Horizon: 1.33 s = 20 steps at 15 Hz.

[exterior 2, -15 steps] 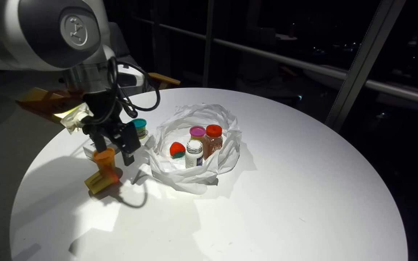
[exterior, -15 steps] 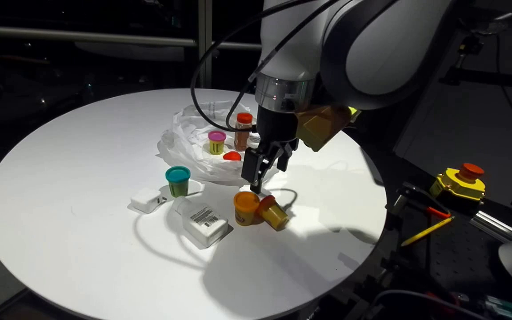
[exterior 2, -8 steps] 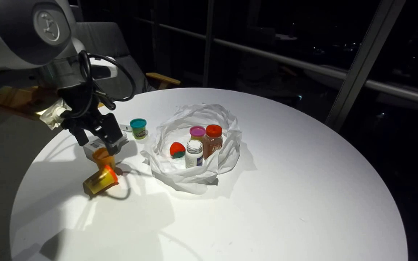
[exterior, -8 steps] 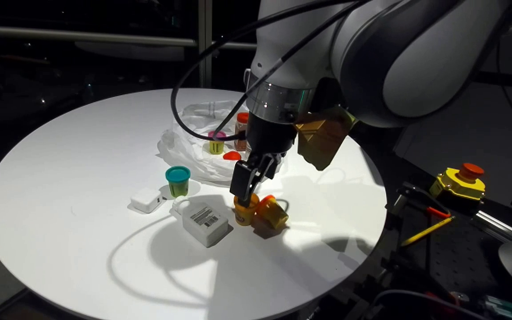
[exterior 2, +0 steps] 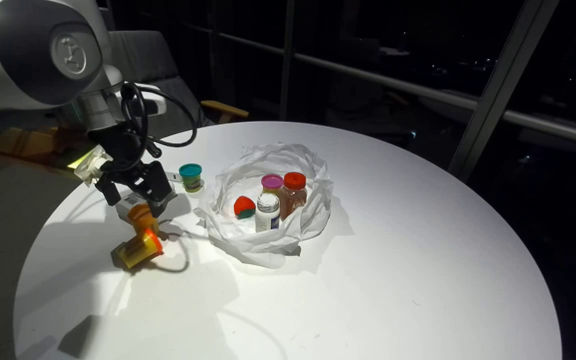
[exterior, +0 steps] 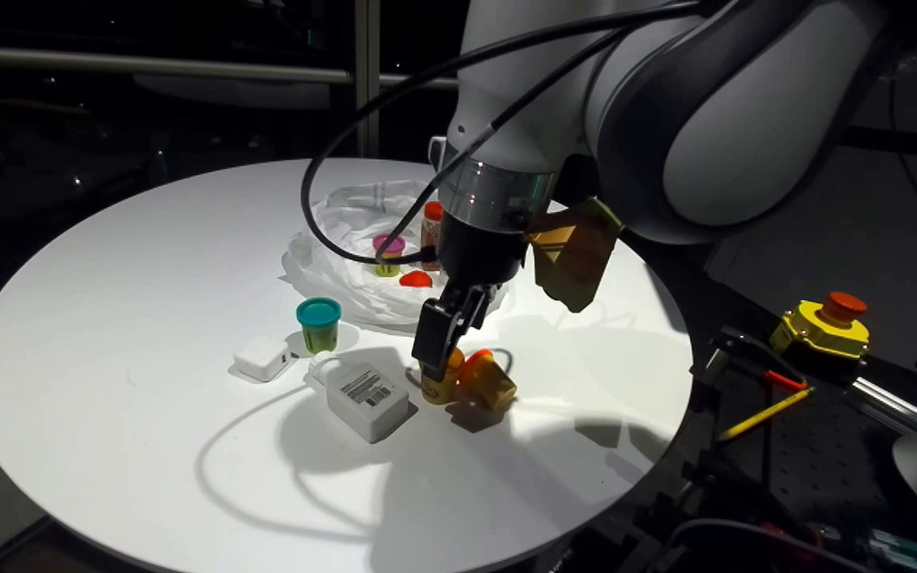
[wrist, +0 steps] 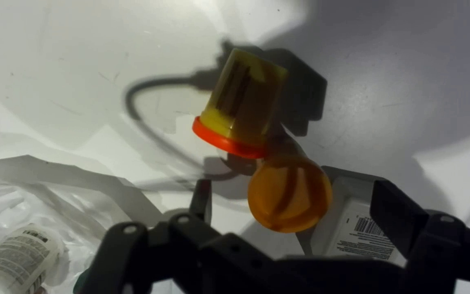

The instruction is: Pick up all the objects from the table and put them on the plastic

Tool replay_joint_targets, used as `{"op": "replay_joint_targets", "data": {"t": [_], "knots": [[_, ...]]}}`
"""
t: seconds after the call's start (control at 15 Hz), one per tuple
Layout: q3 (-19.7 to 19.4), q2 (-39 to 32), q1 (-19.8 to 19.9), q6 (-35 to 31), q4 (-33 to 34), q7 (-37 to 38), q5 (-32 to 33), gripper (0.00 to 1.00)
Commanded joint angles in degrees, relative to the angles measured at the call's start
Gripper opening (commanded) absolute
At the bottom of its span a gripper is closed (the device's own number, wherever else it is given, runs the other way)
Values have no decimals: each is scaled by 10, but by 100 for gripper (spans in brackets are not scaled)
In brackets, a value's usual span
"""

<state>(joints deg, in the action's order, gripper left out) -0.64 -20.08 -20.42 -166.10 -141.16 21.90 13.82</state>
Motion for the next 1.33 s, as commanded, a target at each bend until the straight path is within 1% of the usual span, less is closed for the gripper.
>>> {"op": "replay_joint_targets", "data": {"t": [0.0, 0.2, 0.27, 0.33, 0.4, 0.47, 0.53, 0.67, 0.73, 0.8, 0.87, 0.93, 1.0, 1.07, 1.13, 1.27], "knots": [[35, -26, 36, 2, 23, -66, -47, 100], [35, -36, 39, 2, 33, -84, -56, 100], [30, -39, 36, 1, 35, -82, -55, 100], [29, -41, 35, 0, 38, -83, -56, 89], [28, -42, 35, 0, 40, -82, -57, 74], [30, -45, 36, 3, 42, -83, -58, 68], [29, -46, 35, 7, 43, -82, -59, 58], [25, -40, 28, 15, 38, -72, -59, 44], [22, -29, 23, 20, 32, -64, -58, 35], [2, -7, 0, 28, 24, -42, -42, 29], [-12, 6, -15, 32, 20, -28, -31, 28], [-34, 32, -41, 48, 16, -3, -13, 28], [-65, 56, -74, 66, 20, 37, 17, 28], [-83, 75, -92, 87, 26, 70, 48, 28], [-94, 91, -103, 114, 42, 108, 84, 28], [-81, 108, -89, 169, 87, 166, 146, 28]]}}
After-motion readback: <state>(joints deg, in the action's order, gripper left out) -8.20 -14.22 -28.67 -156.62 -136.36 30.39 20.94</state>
